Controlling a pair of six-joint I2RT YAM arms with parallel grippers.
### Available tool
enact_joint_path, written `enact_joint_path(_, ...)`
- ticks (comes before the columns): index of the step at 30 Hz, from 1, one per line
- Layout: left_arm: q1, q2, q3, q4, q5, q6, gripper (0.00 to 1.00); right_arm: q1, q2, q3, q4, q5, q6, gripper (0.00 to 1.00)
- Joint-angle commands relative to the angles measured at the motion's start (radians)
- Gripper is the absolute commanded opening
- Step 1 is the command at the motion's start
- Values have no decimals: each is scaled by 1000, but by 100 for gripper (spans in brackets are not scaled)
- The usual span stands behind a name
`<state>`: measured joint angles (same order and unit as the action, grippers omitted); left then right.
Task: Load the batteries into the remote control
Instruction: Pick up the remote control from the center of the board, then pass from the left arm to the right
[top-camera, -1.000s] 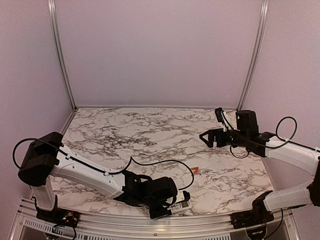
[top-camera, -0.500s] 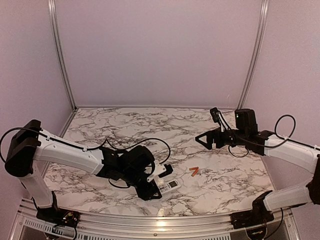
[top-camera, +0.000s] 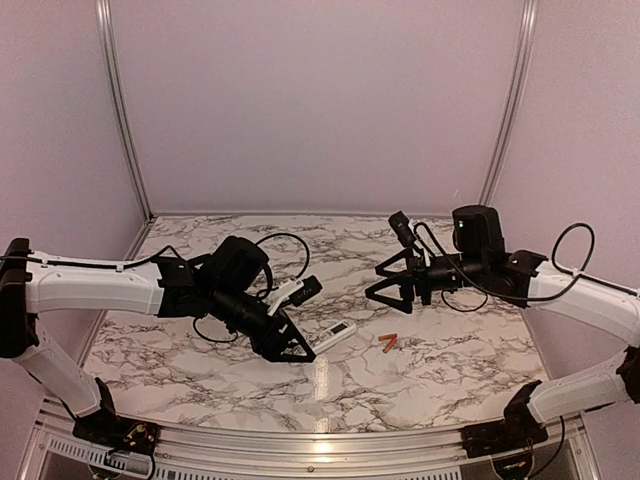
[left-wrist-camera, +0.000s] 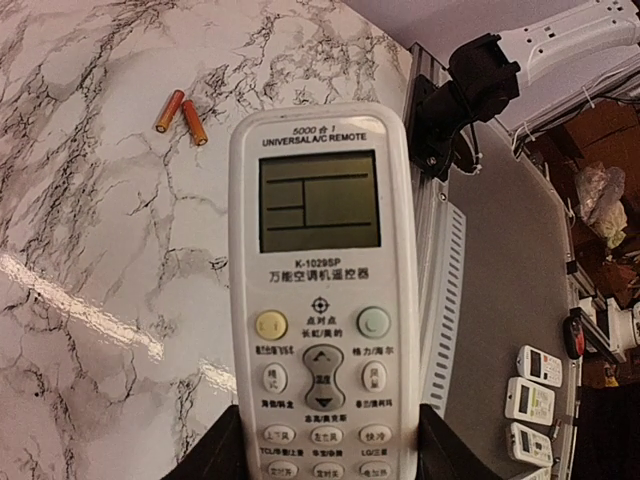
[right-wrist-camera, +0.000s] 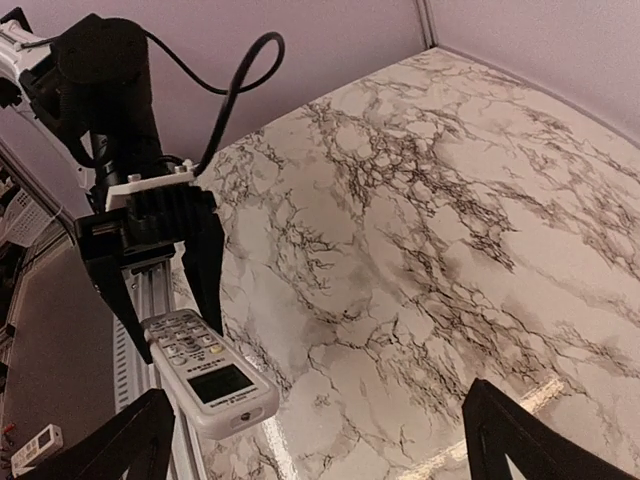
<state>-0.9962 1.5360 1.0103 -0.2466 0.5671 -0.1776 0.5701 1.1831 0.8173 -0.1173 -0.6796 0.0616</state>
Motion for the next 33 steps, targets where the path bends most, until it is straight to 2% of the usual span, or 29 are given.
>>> enact_joint_path(1,49,-39,32,-96,147,-49,28,139,-15,115,-145,-12,-129,99)
enact_joint_path(7,110,-63,3,-123,281,-82,28,310,-24,180,-253,108,-231,98)
enact_joint_path(12,125,-64,-44,-94,403,-105,25,428,-15,198,-309,274,-319,93)
enact_joint_path(18,125,-69,-57,-103,459,-92,23,536,31,231,-356,448,-399,88)
enact_joint_path(33,72,-106,-90,-59,530,-99,23,706,192,340,-429,639,-533,79)
